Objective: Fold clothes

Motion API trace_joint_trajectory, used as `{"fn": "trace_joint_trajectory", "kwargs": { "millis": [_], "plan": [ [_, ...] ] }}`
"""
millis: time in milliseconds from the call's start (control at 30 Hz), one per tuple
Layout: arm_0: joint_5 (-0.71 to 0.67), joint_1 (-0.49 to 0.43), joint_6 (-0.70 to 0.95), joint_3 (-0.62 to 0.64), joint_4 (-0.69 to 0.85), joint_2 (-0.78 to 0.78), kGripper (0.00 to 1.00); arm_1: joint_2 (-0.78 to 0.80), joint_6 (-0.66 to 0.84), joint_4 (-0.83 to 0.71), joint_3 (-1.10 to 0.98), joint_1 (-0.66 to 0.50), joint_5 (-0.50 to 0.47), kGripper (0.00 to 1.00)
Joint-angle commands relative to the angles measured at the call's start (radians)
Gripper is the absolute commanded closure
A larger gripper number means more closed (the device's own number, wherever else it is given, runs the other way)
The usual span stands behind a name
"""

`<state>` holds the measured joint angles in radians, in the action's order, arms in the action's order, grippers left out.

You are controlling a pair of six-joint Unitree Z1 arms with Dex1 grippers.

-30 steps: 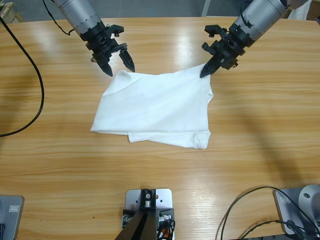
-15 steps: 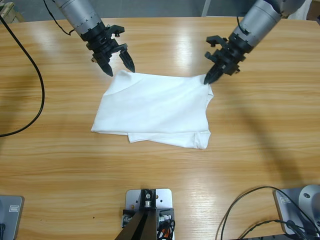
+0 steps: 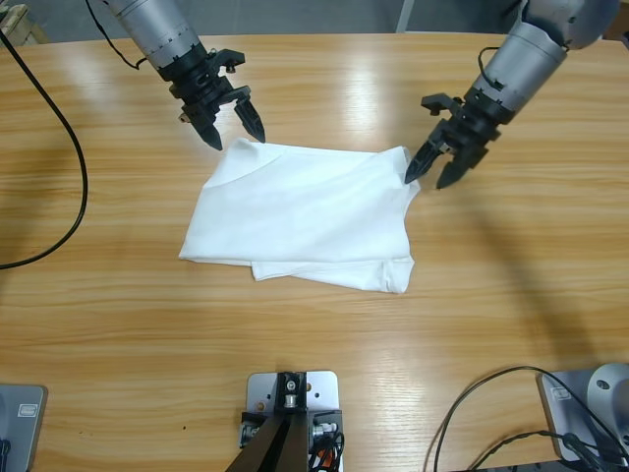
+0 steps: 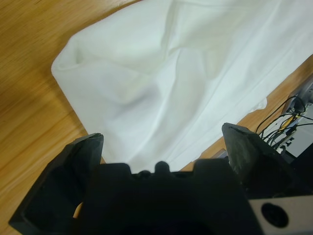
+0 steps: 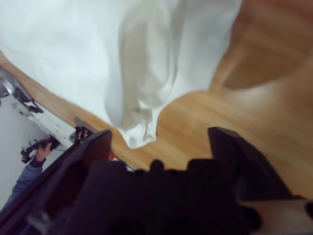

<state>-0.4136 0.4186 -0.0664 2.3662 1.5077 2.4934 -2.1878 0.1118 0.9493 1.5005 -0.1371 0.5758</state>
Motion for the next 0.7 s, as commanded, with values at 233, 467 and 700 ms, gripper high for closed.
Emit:
{"fn": "trace_joint_trajectory", "kwargs": {
  "millis": [233, 467, 700],
  "plan": [
    [0.001, 0.026, 0.014, -0.033, 0.151, 0.015, 0.053, 0.210, 0.189, -0.287, -0.322, -0.211, -0.007, 0.155],
    [0.013, 0.026, 0.025, -0.056, 0.151, 0.007, 0.054, 0.206, 0.252, -0.418, -0.433, -0.249, 0.009, 0.276],
    [0.014, 0.026, 0.028, -0.056, 0.151, 0.005, 0.054, 0.208, 0.277, -0.477, -0.500, -0.249, 0.008, 0.276]
  ]
}}
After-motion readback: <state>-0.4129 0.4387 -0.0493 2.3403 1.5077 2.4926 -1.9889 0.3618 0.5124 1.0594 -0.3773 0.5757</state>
